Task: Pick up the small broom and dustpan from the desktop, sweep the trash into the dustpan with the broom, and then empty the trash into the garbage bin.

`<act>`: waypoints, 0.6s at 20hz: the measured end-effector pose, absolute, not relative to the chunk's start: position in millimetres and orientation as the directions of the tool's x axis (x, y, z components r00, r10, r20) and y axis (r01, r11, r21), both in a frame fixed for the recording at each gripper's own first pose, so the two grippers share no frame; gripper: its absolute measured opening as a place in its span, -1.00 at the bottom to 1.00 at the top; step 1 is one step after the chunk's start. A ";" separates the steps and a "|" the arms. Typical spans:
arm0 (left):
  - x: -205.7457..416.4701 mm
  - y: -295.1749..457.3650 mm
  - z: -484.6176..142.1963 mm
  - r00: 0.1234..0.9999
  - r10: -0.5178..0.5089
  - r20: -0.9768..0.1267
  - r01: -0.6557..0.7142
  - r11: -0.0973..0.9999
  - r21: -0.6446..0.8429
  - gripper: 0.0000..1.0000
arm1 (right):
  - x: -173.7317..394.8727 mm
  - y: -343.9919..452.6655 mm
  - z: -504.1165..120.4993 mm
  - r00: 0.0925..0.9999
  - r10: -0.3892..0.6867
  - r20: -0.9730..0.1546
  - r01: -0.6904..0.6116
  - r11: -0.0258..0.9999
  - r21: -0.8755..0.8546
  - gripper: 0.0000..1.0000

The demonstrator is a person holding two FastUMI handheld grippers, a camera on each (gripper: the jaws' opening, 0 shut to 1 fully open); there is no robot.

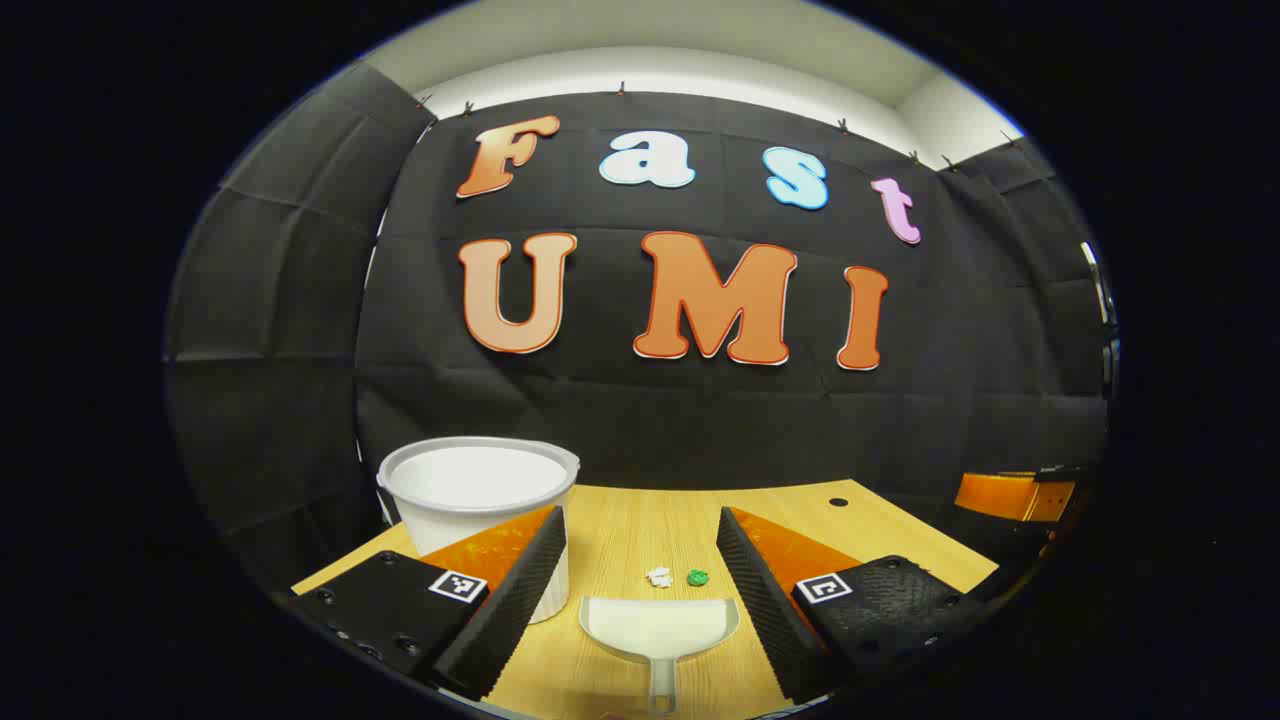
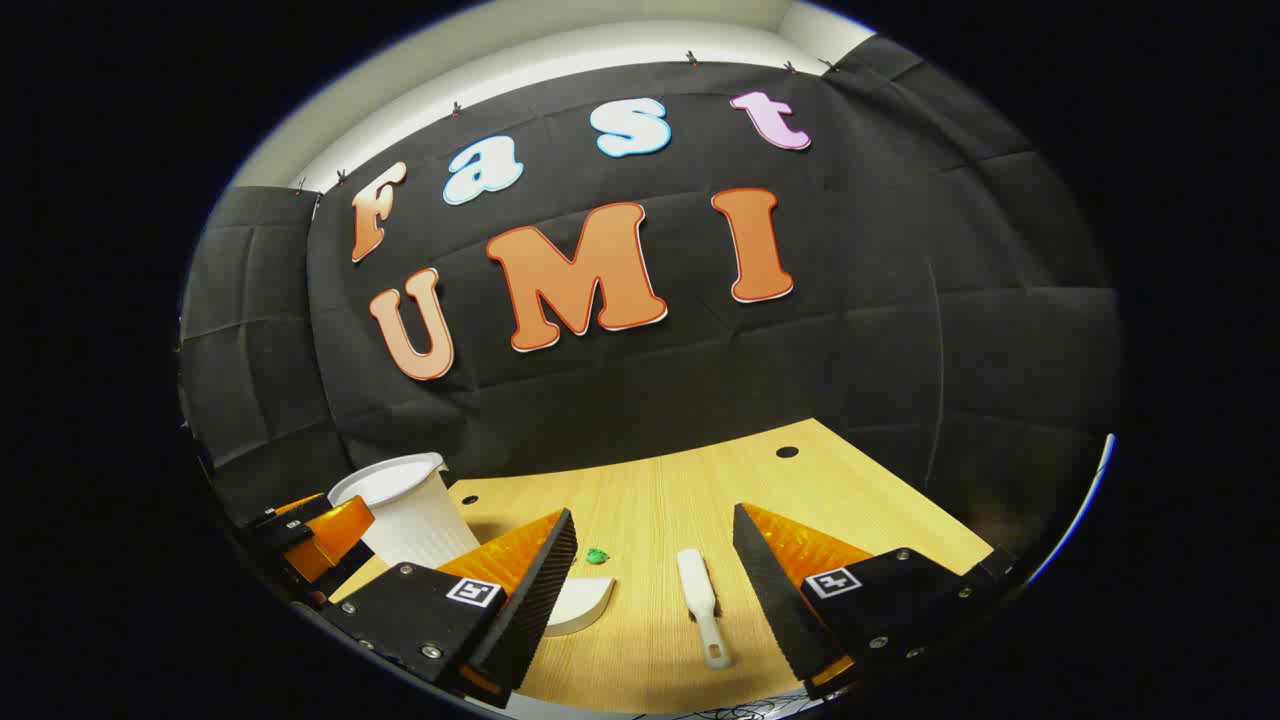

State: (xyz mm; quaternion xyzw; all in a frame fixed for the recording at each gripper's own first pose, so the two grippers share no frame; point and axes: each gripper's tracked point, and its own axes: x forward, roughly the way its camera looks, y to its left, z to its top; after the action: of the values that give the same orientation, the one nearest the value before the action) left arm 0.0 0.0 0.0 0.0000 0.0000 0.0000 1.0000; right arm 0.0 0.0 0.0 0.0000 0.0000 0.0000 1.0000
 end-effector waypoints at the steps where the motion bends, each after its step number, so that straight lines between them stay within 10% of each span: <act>1: -1.4 -3.6 4.1 1.000 0.002 0.014 -0.001 1.000 -0.012 0.92 | 4.4 -3.1 -0.7 1.000 0.005 -0.009 -0.005 1.000 -0.011 0.89; 12: 2.4 -35.9 19.6 0.994 0.053 0.096 -0.043 0.995 -0.095 0.91 | 27.2 -17.5 22.5 0.998 0.047 0.036 -0.043 0.994 -0.103 0.88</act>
State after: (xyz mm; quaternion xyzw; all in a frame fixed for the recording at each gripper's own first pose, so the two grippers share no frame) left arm 2.4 -35.9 19.6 -0.0462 -0.0494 0.0241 0.9974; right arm 27.2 -17.5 22.5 -0.0512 -0.0191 0.0225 0.9983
